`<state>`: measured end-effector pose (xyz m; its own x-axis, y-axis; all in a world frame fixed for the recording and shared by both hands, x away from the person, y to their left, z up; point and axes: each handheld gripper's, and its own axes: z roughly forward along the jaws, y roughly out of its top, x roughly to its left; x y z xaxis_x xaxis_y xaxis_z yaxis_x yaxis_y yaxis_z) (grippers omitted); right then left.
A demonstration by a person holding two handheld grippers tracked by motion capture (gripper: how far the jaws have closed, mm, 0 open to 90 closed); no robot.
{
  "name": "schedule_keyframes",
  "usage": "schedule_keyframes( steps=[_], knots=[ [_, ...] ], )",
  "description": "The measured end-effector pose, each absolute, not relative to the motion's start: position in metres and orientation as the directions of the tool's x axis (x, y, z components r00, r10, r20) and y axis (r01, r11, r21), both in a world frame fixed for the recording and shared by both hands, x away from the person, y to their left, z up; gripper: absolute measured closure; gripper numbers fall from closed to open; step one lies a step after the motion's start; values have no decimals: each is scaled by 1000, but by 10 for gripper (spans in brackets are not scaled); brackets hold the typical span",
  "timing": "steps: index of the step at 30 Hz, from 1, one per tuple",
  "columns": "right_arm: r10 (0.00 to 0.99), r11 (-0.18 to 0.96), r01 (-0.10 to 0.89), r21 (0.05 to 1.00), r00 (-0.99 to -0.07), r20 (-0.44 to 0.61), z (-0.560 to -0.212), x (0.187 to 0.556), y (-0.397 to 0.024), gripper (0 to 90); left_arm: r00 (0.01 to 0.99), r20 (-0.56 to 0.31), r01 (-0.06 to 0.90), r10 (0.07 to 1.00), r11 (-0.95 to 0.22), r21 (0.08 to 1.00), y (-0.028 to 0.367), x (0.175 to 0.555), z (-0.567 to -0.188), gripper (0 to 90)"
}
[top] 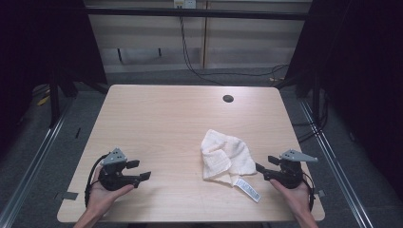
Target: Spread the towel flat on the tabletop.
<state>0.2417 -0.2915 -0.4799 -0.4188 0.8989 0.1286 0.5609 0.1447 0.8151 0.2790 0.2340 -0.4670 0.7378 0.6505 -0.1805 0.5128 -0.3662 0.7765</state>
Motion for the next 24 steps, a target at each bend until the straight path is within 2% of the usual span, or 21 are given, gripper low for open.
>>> schedule_keyframes(
  steps=[3, 10, 19, 24],
  knots=[
    [891, 143, 565, 812, -430, 142, -480, 244, -291, 329, 742, -182, 515, 645, -376, 770, 231, 281, -468, 311],
    [858, 182, 560, 808, -493, 148, -474, 251, -279, 240, 741, -178, 512, 648, -373, 773, 235, 279, -467, 308],
    [802, 220, 561, 798, -570, 179, -465, 264, -256, 282, 745, -181, 505, 642, -366, 782, 243, 272, -466, 305],
    [766, 247, 551, 797, -615, 187, -464, 273, -245, 269, 736, -195, 517, 648, -352, 781, 245, 276, -466, 303]
  ],
)
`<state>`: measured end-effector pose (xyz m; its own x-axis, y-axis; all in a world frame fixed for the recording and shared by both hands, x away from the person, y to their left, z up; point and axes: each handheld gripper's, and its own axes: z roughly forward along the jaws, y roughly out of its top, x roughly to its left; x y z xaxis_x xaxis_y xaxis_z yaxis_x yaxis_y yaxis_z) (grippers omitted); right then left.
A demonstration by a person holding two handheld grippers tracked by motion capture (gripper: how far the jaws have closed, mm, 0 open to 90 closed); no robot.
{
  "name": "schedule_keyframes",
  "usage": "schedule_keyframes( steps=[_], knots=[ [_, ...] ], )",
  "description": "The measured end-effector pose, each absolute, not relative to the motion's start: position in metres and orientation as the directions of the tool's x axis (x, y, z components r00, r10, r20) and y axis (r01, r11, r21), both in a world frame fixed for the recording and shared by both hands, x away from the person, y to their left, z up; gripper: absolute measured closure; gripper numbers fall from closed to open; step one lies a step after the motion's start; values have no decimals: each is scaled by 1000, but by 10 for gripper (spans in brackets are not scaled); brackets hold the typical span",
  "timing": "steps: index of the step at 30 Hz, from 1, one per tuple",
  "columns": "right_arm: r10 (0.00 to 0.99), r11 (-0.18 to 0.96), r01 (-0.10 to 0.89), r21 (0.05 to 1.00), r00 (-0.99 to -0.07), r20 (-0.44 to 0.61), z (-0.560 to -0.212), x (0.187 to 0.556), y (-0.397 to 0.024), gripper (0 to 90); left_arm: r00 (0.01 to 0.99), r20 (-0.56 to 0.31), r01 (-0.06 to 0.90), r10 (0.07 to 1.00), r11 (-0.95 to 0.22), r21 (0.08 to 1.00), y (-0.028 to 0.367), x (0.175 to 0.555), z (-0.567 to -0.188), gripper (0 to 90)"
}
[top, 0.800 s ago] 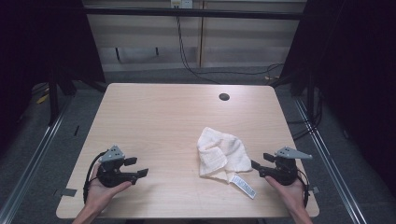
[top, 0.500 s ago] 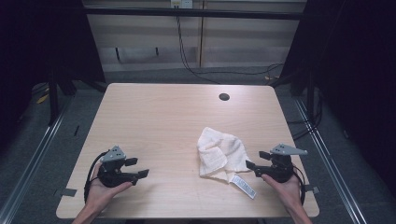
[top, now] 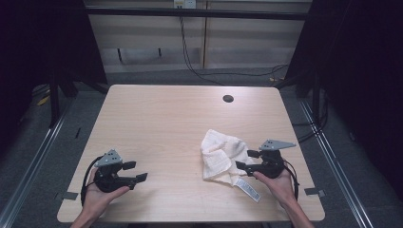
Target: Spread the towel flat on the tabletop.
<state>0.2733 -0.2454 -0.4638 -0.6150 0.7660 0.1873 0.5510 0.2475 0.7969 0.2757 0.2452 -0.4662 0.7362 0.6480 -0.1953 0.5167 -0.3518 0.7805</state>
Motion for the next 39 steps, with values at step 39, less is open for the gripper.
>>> schedule_keyframes(
  steps=[39],
  knots=[
    [665, 443, 576, 687, -725, 180, -502, 343, -200, 328, 753, -193, 509, 630, -371, 777, 244, 278, -469, 310]
  ],
)
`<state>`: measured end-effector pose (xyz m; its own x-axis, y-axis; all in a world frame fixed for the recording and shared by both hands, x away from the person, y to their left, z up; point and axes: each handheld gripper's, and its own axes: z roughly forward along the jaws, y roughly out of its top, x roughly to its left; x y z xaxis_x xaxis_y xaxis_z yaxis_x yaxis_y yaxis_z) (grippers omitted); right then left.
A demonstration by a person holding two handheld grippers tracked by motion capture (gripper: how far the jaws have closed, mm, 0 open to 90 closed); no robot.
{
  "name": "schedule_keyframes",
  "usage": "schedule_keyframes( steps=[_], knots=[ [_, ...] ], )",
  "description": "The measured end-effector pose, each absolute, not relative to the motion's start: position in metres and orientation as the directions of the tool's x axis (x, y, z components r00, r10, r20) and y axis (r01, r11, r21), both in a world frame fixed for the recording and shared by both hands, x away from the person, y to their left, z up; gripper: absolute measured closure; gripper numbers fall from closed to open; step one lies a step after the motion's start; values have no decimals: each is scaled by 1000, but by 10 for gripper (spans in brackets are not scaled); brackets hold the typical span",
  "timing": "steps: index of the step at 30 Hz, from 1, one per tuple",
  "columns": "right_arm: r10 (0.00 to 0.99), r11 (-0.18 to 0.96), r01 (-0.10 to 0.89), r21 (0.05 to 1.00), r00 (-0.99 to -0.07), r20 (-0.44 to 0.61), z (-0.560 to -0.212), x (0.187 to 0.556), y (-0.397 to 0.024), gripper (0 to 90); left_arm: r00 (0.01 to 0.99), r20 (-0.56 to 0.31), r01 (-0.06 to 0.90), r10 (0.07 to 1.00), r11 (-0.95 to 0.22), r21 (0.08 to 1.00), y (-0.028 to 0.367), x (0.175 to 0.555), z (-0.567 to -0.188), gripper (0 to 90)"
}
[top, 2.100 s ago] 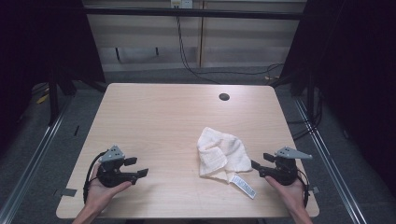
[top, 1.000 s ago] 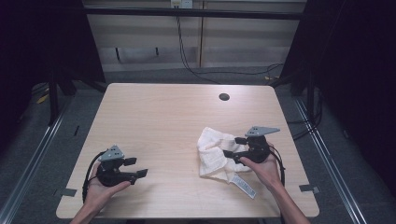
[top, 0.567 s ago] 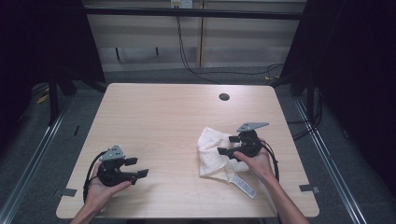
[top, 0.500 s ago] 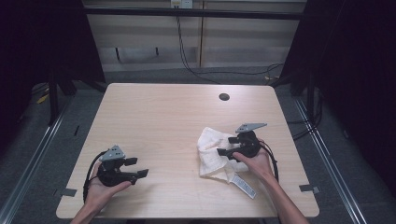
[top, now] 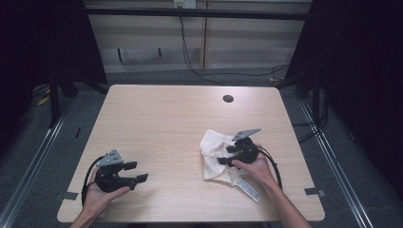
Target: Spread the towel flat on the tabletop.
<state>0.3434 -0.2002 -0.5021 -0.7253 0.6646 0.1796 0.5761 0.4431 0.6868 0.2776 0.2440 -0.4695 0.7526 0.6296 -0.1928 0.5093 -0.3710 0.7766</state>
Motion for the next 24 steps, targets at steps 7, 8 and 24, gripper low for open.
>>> schedule_keyframes(
  steps=[7, 8, 24],
  knots=[
    [637, 454, 585, 672, -741, 214, -500, 340, -195, 611, 754, -186, 507, 630, -377, 775, 242, 277, -469, 317],
    [633, 456, 584, 671, -743, 217, -500, 339, -194, 656, 754, -186, 507, 630, -379, 774, 241, 277, -470, 317],
    [605, 458, 562, 689, -765, 222, -498, 326, -157, 802, 764, -172, 501, 622, -404, 765, 232, 285, -472, 333]
  ],
)
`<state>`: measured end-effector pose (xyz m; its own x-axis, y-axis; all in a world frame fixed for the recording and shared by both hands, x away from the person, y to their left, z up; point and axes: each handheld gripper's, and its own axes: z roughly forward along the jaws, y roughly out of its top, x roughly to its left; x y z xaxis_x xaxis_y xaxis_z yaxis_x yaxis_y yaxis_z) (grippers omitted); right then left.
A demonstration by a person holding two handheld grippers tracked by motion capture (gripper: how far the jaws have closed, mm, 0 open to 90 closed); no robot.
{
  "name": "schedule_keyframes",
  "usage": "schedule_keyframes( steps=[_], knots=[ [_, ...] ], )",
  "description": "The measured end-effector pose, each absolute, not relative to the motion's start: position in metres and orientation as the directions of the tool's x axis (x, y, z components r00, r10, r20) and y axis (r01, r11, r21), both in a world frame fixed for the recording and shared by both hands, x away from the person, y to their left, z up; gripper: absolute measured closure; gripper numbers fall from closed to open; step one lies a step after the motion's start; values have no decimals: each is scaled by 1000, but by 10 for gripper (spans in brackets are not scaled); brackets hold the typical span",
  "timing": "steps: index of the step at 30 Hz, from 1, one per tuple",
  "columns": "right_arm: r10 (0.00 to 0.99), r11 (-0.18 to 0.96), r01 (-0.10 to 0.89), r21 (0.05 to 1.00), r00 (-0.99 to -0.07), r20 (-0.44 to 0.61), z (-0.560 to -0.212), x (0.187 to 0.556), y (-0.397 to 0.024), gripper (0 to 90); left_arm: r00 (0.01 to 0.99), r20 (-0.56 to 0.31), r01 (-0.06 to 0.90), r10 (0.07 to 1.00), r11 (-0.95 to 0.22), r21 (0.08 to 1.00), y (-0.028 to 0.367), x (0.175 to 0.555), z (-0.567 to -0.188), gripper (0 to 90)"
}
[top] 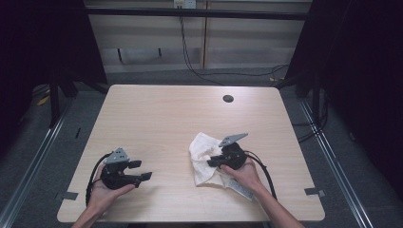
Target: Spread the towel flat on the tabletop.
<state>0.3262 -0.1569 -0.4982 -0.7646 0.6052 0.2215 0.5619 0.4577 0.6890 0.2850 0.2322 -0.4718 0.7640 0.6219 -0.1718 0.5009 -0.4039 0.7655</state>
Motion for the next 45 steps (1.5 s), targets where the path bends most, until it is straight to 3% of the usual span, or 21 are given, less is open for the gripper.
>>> schedule_keyframes(
  steps=[19, 20, 21, 24, 29, 32, 36, 39, 45],
  knots=[
    [533, 456, 538, 709, -803, 267, -489, 316, -78, 788, 752, -174, 497, 636, -374, 783, 239, 284, -467, 345],
    [532, 460, 541, 704, -803, 269, -493, 317, -74, 699, 751, -176, 499, 637, -372, 783, 239, 284, -467, 371],
    [532, 460, 541, 704, -803, 269, -493, 317, -74, 699, 750, -173, 498, 639, -372, 783, 239, 284, -467, 371],
    [528, 479, 532, 698, -810, 256, -493, 315, -75, 555, 755, -165, 488, 634, -375, 788, 238, 282, -465, 431],
    [553, 423, 529, 736, -794, 253, -468, 307, -101, 464, 777, -149, 460, 612, -389, 798, 230, 276, -457, 482],
    [559, 416, 520, 746, -793, 241, -459, 298, -120, 482, 793, -123, 439, 596, -421, 793, 219, 274, -453, 509],
    [544, 434, 510, 743, -806, 235, -463, 282, -157, 604, 808, -125, 434, 576, -439, 787, 204, 275, -449, 596],
    [545, 438, 518, 735, -803, 241, -467, 276, -170, 619, 833, -81, 393, 547, -483, 783, 192, 276, -443, 597],
    [532, 474, 509, 719, -816, 227, -475, 266, -187, 679, 856, -150, 406, 496, -462, 789, 167, 284, -441, 636]
  ],
)
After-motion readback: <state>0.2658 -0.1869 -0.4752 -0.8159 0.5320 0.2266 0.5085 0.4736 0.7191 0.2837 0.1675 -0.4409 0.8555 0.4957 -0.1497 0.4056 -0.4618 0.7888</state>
